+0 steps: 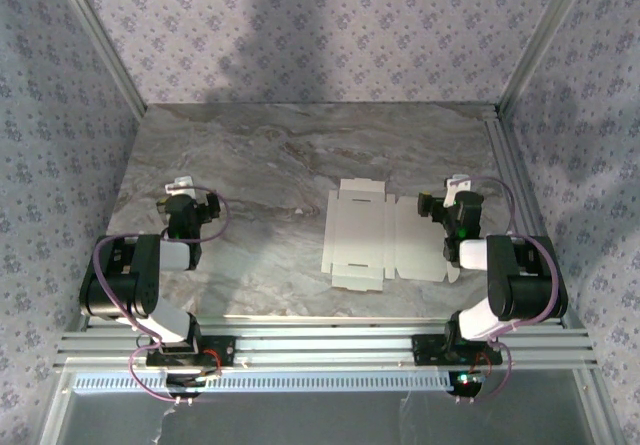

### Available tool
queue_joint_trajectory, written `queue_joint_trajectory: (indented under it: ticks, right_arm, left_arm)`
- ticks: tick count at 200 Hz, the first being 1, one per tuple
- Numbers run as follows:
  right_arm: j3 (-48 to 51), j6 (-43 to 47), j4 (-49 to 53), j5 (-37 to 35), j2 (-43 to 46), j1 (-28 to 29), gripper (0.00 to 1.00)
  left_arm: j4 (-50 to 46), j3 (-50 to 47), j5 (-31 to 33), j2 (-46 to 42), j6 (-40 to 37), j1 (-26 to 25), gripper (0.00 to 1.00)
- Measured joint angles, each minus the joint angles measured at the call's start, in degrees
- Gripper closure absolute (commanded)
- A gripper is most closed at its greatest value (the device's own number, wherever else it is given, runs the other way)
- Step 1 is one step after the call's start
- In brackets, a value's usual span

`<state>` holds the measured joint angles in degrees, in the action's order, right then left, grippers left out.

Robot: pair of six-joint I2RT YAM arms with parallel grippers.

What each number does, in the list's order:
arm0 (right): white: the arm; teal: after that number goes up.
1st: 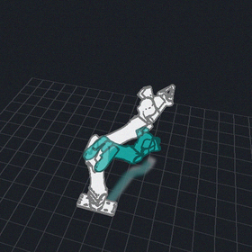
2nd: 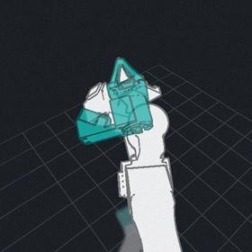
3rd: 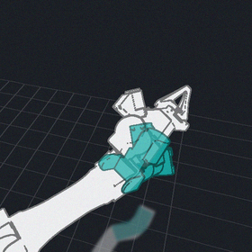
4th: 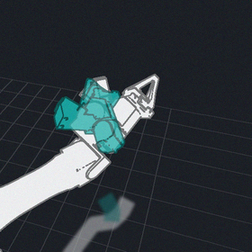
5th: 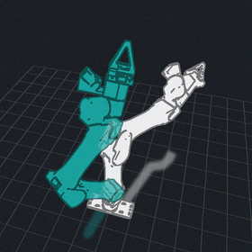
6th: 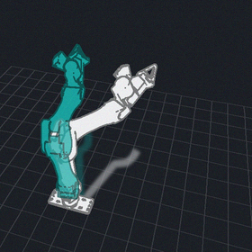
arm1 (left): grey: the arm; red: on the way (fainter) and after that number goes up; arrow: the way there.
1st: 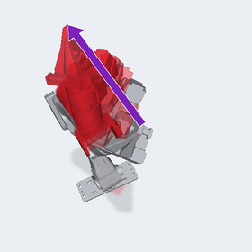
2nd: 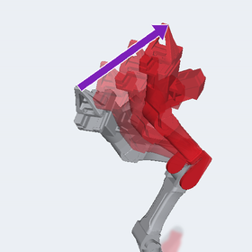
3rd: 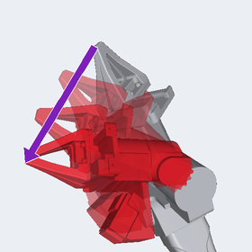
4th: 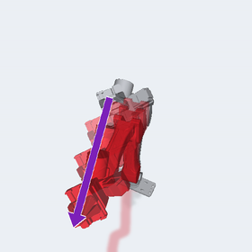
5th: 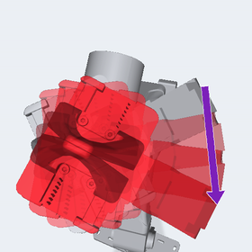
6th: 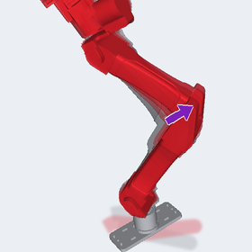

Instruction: Fold the paper box

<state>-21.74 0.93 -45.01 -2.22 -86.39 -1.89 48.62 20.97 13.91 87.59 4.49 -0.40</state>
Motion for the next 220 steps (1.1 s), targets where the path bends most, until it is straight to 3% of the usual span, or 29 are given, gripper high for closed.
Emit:
queue_joint_trajectory:
  ticks: [13, 35, 68, 85, 95, 104, 117, 127, 136, 165, 187, 220]
  right_arm:
    - [-1.0, -0.1, 4.0, -2.8, 1.6, 0.6, 0.01]
    - [-6.6, -2.4, 14.9, -8.2, 7.5, 1.6, 0.01]
    - [-25.1, -4.1, 27.1, -16.5, 15.9, 6.1, 0.01]
    - [-42.8, -9.4, 39.5, -18.4, 15.6, 8.3, 0.01]
    - [-55.8, -18.5, 49.4, -18.8, 13.9, 7.7, 0.01]
    - [-64.4, -24.6, 55.9, -16.9, 12.8, 5.3, 0.01]
    - [-70.2, -29.4, 62.7, -13.7, 12.5, 2.3, 0.01]
    - [-72.1, -31.5, 68.6, -14.5, 12.4, 2.6, 0.03]
    - [-72.8, -31.6, 73.5, -15.5, 11.9, 6.6, 0.10]
    - [-67.8, -32.1, 82.0, -12.6, 7.4, 19.4, 0.20]
    - [-59.4, -34.7, 84.0, -8.4, 2.7, 21.4, 0.30]
    - [-52.0, -40.3, 84.3, -2.2, -5.5, 23.6, 0.37]
  left_arm:
    - [-1.4, 0.3, 0.5, -0.6, 0.0, -0.2, 0.00]
    - [-11.9, 4.2, 2.6, -6.1, -0.4, -1.8, 0.00]
    - [-18.5, 14.8, 8.3, -13.3, 3.0, -5.4, 0.00]
    - [-41.5, 32.6, 13.0, -12.6, 21.5, -5.2, 0.00]
    - [-52.1, 43.5, 12.5, -10.5, 31.7, -3.3, 0.02]
    - [-56.8, 49.7, 9.6, -9.4, 37.8, -1.1, 0.09]
    - [-61.2, 54.3, 4.5, -8.1, 44.5, 1.4, 0.10]
    - [-64.4, 55.5, 1.1, -6.8, 47.7, 1.3, 0.12]
    - [-67.5, 55.8, -1.9, -4.7, 49.8, -1.4, 0.16]
    - [-74.7, 54.4, -10.1, 3.9, 49.8, -16.9, 0.37]
    - [-76.3, 50.8, -16.0, 8.2, 48.3, -26.6, 0.46]
    - [-75.3, 44.2, -20.9, 11.2, 47.2, -34.1, 0.47]
